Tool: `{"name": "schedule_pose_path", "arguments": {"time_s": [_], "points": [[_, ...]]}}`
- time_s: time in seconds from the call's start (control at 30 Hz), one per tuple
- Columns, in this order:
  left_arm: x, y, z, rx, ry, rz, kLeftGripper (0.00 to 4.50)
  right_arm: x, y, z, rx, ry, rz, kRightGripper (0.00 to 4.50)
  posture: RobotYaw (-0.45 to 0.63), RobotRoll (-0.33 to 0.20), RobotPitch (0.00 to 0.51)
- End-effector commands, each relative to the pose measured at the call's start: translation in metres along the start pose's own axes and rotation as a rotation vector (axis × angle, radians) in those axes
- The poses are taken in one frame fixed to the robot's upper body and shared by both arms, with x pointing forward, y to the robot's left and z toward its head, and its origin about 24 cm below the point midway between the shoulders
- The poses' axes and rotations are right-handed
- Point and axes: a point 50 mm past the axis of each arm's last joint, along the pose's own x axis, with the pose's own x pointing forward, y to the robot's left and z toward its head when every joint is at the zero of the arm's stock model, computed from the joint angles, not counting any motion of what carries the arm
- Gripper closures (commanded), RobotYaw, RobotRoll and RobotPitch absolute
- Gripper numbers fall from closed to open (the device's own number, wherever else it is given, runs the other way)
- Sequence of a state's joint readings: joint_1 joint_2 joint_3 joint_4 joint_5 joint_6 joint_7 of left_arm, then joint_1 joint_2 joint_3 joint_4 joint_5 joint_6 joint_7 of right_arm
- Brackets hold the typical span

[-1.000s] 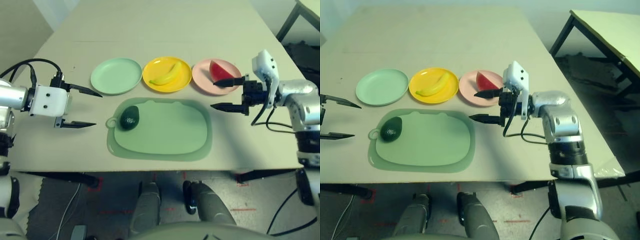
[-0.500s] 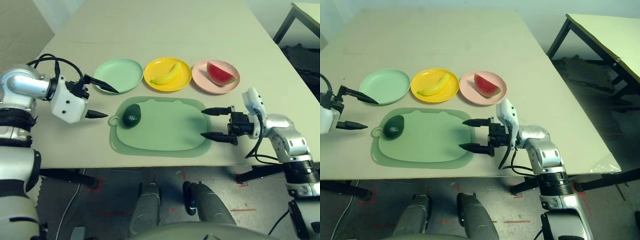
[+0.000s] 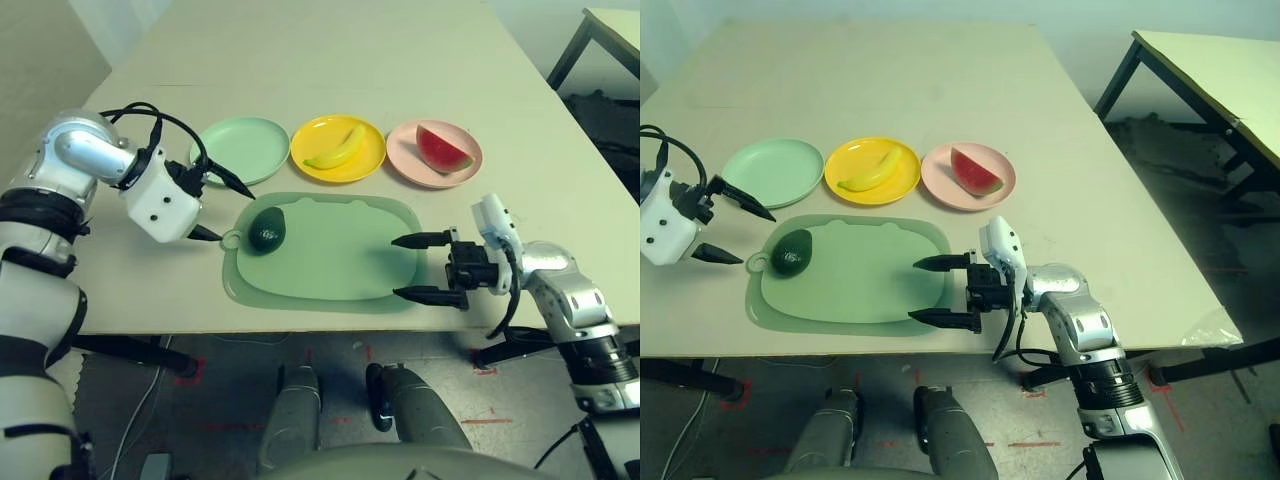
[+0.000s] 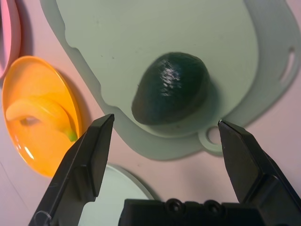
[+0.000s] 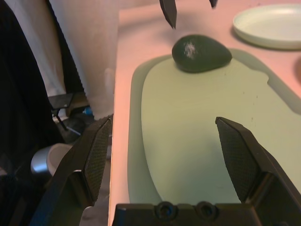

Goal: Place the fruits into color-matched plates.

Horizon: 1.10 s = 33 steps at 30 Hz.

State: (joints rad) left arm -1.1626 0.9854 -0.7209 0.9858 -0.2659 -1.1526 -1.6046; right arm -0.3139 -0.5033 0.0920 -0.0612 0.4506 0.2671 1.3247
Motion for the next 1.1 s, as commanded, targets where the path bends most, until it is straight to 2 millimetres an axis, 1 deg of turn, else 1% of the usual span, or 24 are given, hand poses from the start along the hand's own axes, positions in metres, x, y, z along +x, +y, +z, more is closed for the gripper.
{"name": "schedule_pose_path", "arguments": {"time_s": [0.03,0.3,0.43,0.7,1.1], "points": [[0.003,0.001,-0.001,0.017,0.011,-0.053,0.0,0.003,0.004,-0.001,0.023,-0.031,-0.009,0.03,-0.08,0.0,0.149],[0.013,0.009,0.002,0.053,-0.006,-0.095,0.0,0.003,0.005,-0.002,0.014,-0.033,-0.047,0.03,-0.12,0.0,0.151],[0.014,0.01,0.001,0.051,-0.004,-0.101,0.0,0.0,0.006,0.002,0.007,-0.04,-0.064,0.03,-0.14,0.0,0.15],[0.026,0.013,0.002,0.061,-0.027,-0.125,0.0,0.0,0.007,0.006,0.0,-0.05,-0.082,0.03,-0.16,0.0,0.153],[0.038,0.011,0.002,0.085,-0.041,-0.164,0.0,-0.007,0.011,0.01,-0.007,-0.033,-0.099,0.03,-0.18,0.0,0.156]]}}
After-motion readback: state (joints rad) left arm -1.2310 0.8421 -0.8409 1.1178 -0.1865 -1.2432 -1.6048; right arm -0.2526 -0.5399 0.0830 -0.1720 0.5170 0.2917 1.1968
